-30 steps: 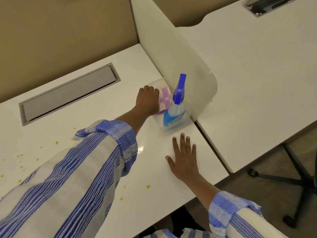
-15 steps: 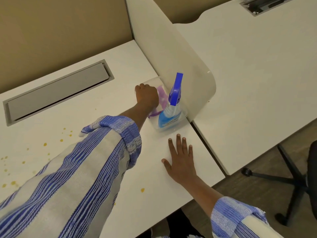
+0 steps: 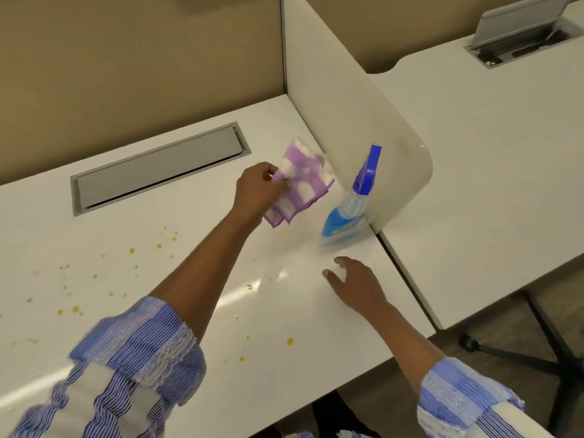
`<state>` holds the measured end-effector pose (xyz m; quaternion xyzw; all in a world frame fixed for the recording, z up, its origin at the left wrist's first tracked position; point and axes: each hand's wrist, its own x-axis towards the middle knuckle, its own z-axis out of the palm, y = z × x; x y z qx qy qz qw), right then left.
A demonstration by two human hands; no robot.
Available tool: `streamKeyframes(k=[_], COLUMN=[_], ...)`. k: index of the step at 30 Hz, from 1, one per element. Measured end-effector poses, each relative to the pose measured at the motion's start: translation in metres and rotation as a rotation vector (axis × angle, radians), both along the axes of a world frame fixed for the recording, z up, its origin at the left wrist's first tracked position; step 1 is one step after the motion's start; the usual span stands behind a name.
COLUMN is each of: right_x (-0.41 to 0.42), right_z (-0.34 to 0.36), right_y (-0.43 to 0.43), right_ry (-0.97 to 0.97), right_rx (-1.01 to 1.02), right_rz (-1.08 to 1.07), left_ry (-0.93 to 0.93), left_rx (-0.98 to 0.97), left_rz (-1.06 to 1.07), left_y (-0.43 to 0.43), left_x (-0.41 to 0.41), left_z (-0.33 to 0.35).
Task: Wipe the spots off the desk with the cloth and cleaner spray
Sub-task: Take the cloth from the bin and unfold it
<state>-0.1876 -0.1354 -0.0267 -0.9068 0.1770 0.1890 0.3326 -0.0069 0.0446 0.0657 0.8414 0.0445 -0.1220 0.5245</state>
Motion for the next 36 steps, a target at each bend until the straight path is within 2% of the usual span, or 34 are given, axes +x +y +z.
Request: streamKeyframes(k=[3,6,9,13,16,18,21,24,26,27,29,33,36], right_x=[0.007,0.016,0.025,0.026,0.027,0.024,0.017,-0.002,-0.018,-0.024,-0.032,-0.036,-0.036], right_z=[0.041,0.077,0.092,0.097,0.109,0.124,0.139,0.133,0.121,0.117,0.109,0.101,0.098], right_y=[0.027,0.070,0.113,0.157,0.185,0.202,0.224,0.233,0.227,0.222,0.211,0.189,0.171], right_ry=[-0.155,-0.338,-0.423,-0.535,-0.617,-0.735,-0.940,-0.908,-0.828,-0.801,-0.771,-0.703,-0.643], right_rx=[0.229,0.382,0.320,0.089,0.100,0.105,-0.011,-0.060,-0.050,-0.025,0.034,0.054,0.111], right_rz=[-0.150,-0.178,-0.042,0.123,0.223,0.308,0.581,0.851,0.906,0.887,0.809,0.714,0.663], left_ry=[0.164,0.290,0.354,0.381,0.416,0.479,0.526,0.484,0.480,0.452,0.375,0.307,0.348], left_rx=[-0.211,-0.329,-0.420,-0.563,-0.697,-0.819,-1.111,-1.344,-1.266,-1.243,-1.322,-1.431,-1.399], left_rz=[0.071,0.108,0.135,0.248,0.395,0.538,0.673,0.668,0.647,0.586,0.480,0.494,0.504], left_y=[0.051,0.092,0.119,0.142,0.154,0.160,0.173,0.178,0.178,0.177,0.172,0.163,0.153], left_x=[-0.038,-0.080,-0.120,-0.154,-0.169,-0.175,-0.177,-0.168,-0.163,-0.162,-0.157,-0.149,-0.142], left_z=[0.005,-0.004,-0.015,-0.025,-0.027,-0.030,-0.028,-0.024,-0.020,-0.018,-0.014,-0.024,-0.033])
